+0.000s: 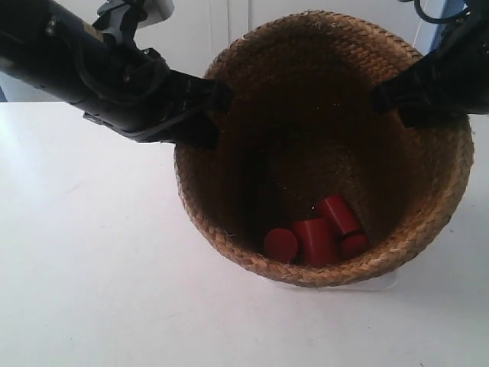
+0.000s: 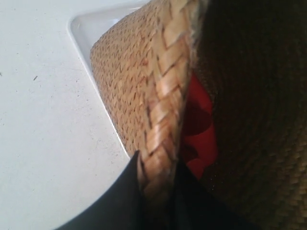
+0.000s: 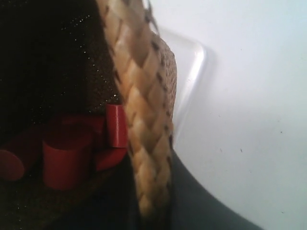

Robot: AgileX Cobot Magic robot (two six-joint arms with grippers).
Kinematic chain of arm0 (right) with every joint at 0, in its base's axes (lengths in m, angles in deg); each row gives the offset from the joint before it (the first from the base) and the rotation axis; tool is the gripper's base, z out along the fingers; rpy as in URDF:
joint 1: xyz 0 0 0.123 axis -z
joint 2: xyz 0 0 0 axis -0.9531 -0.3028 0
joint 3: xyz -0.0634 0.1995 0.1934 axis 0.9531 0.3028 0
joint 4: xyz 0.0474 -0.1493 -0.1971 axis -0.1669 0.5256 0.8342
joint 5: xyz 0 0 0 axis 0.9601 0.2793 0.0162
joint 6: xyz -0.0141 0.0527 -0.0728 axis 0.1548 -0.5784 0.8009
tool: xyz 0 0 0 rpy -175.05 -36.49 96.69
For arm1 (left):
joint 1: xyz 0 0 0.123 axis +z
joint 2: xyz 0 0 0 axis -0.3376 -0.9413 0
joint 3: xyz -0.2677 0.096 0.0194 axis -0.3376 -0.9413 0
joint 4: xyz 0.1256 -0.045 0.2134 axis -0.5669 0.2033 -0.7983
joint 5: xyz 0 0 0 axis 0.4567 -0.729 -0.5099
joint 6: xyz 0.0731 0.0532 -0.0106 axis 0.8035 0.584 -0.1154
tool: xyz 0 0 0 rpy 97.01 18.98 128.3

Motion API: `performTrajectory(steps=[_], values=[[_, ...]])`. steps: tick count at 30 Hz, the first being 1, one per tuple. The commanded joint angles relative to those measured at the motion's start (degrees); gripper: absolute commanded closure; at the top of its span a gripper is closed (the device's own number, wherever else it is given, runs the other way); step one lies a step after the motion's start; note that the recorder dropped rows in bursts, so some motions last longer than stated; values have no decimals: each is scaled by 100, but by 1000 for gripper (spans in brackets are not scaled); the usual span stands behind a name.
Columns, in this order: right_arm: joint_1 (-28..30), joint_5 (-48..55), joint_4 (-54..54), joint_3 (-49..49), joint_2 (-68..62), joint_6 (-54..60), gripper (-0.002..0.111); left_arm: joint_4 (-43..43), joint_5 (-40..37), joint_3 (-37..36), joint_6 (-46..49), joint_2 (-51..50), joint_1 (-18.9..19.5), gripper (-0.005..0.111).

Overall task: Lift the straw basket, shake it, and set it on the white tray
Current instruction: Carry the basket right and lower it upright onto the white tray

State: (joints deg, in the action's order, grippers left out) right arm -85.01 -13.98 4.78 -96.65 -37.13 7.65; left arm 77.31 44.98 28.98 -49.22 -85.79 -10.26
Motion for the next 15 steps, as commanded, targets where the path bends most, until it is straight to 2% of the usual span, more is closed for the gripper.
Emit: performTrajectory(steps=[1,6,11,15], values=[[39,161,276,-72,-159,-249,108,151,347,361,-133,-365,-43,107],[300,285,68,-72,-366,-304,108,151,176,956,-211,-942,-43,107],[364,258,-19,-72,-349,-317,108,-52,27,1529,-263,-1083,-43,107],[364,205,-309,-72,-372,-227,108,-88,-377,1612,-369,-1184,-43,107]])
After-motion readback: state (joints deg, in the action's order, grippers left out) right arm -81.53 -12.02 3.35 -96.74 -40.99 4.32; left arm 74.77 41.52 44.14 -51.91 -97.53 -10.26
